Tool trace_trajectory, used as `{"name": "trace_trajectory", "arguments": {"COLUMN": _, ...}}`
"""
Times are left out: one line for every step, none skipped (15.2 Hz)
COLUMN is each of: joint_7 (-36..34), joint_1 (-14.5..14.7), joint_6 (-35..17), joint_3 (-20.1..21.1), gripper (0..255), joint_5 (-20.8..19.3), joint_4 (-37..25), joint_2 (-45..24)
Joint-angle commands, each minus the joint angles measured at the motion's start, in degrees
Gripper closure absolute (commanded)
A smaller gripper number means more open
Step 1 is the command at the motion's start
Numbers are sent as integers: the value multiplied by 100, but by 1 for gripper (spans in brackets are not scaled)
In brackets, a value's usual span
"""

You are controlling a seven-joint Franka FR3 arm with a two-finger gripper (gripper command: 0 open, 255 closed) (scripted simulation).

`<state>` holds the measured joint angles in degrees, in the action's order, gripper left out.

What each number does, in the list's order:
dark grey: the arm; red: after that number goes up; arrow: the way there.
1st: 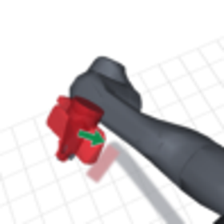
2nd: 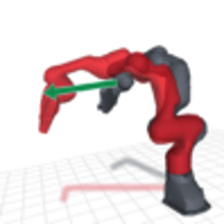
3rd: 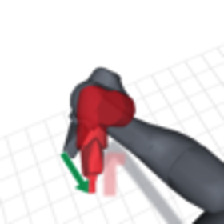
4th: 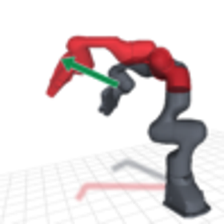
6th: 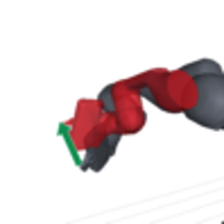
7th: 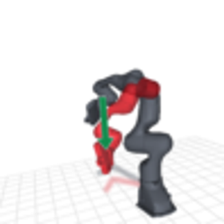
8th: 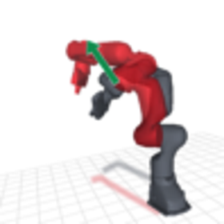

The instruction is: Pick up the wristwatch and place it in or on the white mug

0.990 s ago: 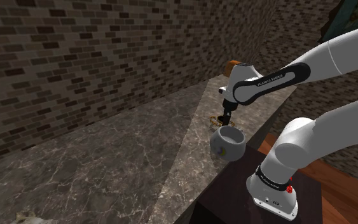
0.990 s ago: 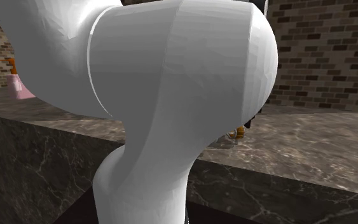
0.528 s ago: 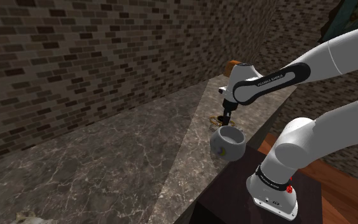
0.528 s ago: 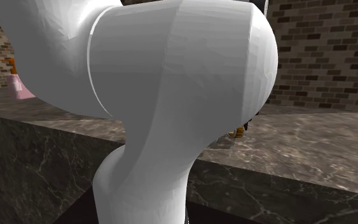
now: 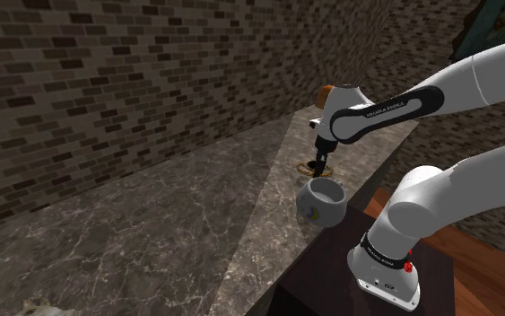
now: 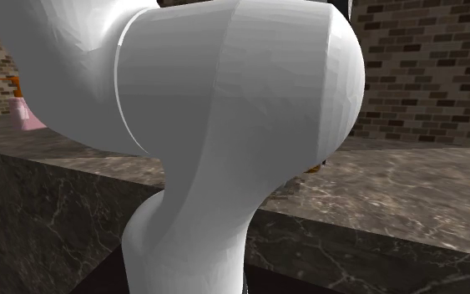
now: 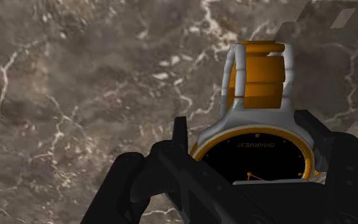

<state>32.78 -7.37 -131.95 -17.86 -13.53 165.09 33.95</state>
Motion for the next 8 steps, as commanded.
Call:
{"name": "trace_trajectory", "arguments": {"joint_7": 1, "joint_1": 2, "joint_6": 226, "joint_3": 35, "gripper": 255, "joint_5": 24, "joint_4": -86, "joint_2": 139}}
{"name": "trace_trajectory", "arguments": {"joint_7": 2, "joint_1": 3, "joint_6": 334, "joint_3": 52, "gripper": 255, "joint_5": 36, "joint_4": -129, "joint_2": 204}}
{"name": "trace_trajectory", "arguments": {"joint_7": 3, "joint_1": 4, "joint_6": 440, "joint_3": 68, "gripper": 255, "joint_5": 48, "joint_4": -173, "joint_2": 266}}
{"name": "trace_trajectory", "arguments": {"joint_7": 4, "joint_1": 6, "joint_6": 545, "joint_3": 85, "gripper": 255, "joint_5": 61, "joint_4": -219, "joint_2": 326}}
{"name": "trace_trajectory", "arguments": {"joint_7": 5, "joint_1": 8, "joint_6": 649, "joint_3": 102, "gripper": 255, "joint_5": 73, "joint_4": -267, "joint_2": 382}}
{"name": "trace_trajectory", "arguments": {"joint_7": 6, "joint_1": 10, "joint_6": 751, "joint_3": 118, "gripper": 255, "joint_5": 86, "joint_4": -315, "joint_2": 436}}
{"name": "trace_trajectory", "arguments": {"joint_7": 7, "joint_1": 13, "joint_6": 852, "joint_3": 134, "gripper": 255, "joint_5": 99, "joint_4": -365, "joint_2": 488}}
{"name": "trace_trajectory", "arguments": {"joint_7": 8, "joint_1": 15, "joint_6": 952, "joint_3": 150, "gripper": 255, "joint_5": 112, "joint_4": -417, "joint_2": 536}}
